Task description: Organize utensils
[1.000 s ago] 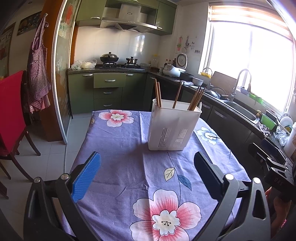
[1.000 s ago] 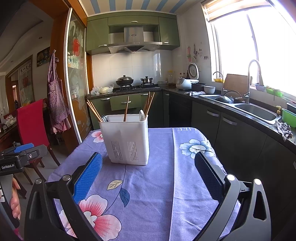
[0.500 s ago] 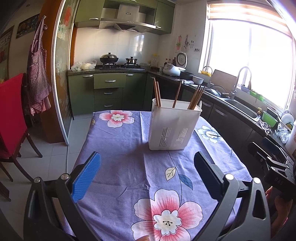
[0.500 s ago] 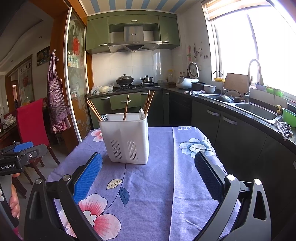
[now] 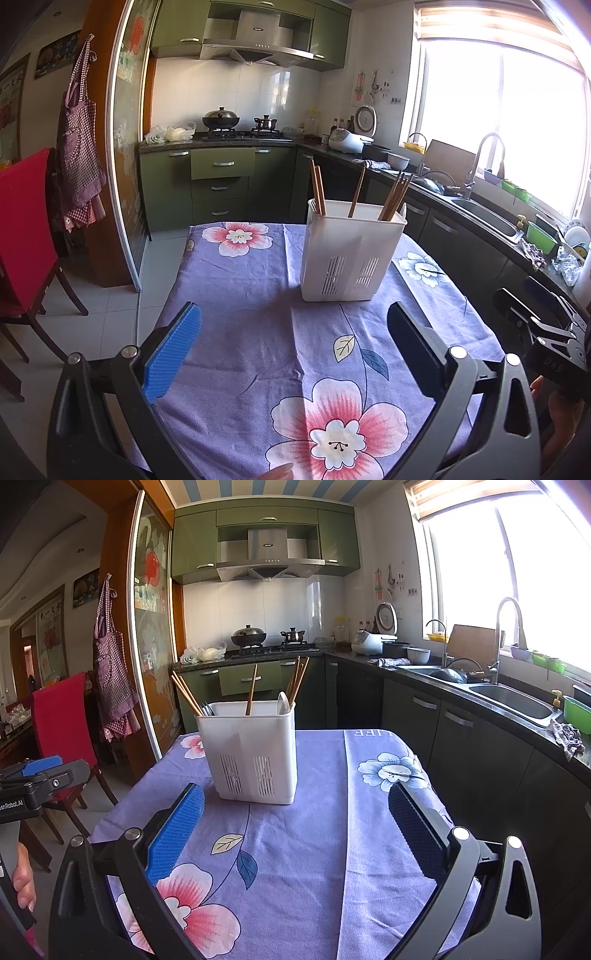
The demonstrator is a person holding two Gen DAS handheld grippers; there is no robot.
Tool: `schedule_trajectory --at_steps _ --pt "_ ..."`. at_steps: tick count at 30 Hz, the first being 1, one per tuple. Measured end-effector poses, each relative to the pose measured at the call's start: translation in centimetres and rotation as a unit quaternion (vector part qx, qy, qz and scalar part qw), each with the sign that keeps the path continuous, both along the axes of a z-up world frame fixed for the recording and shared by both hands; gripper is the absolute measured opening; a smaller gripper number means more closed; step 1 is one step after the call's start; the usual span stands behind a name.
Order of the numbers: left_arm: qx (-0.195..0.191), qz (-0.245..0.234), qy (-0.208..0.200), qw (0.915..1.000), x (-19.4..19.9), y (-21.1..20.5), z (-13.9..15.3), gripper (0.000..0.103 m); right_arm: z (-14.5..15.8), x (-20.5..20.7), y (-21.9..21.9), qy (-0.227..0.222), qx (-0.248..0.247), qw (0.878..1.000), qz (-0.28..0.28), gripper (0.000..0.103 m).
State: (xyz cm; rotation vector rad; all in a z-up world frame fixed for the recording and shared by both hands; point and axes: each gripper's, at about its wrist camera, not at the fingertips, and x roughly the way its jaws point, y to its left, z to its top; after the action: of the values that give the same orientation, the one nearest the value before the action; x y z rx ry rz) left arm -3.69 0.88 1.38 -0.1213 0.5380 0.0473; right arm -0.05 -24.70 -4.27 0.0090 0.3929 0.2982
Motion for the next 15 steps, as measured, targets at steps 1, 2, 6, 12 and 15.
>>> schedule_trajectory --at_steps 1,2,6,12,15 --pt "0.001 0.002 0.000 1.0000 0.01 0.03 0.03 0.096 -0.03 -0.01 -0.04 0.001 -0.001 1.000 0.000 0.098" --pt "0.001 0.003 -0.001 1.0000 -0.03 0.08 0.05 0.096 -0.11 0.05 0.00 0.001 -0.001 1.000 0.001 0.098" --pt "0.006 0.001 -0.002 1.0000 -0.07 -0.06 0.07 0.096 -0.35 0.21 0.07 0.004 -0.004 1.000 0.001 0.098" --pt "0.013 -0.006 -0.002 0.9999 -0.01 -0.36 0.11 0.096 -0.47 0.30 0.14 0.005 -0.004 1.000 0.001 0.098" --pt "0.014 -0.008 -0.001 0.9999 0.03 -0.39 0.14 0.096 -0.57 0.39 0.22 0.006 -0.006 1.000 0.001 0.098"
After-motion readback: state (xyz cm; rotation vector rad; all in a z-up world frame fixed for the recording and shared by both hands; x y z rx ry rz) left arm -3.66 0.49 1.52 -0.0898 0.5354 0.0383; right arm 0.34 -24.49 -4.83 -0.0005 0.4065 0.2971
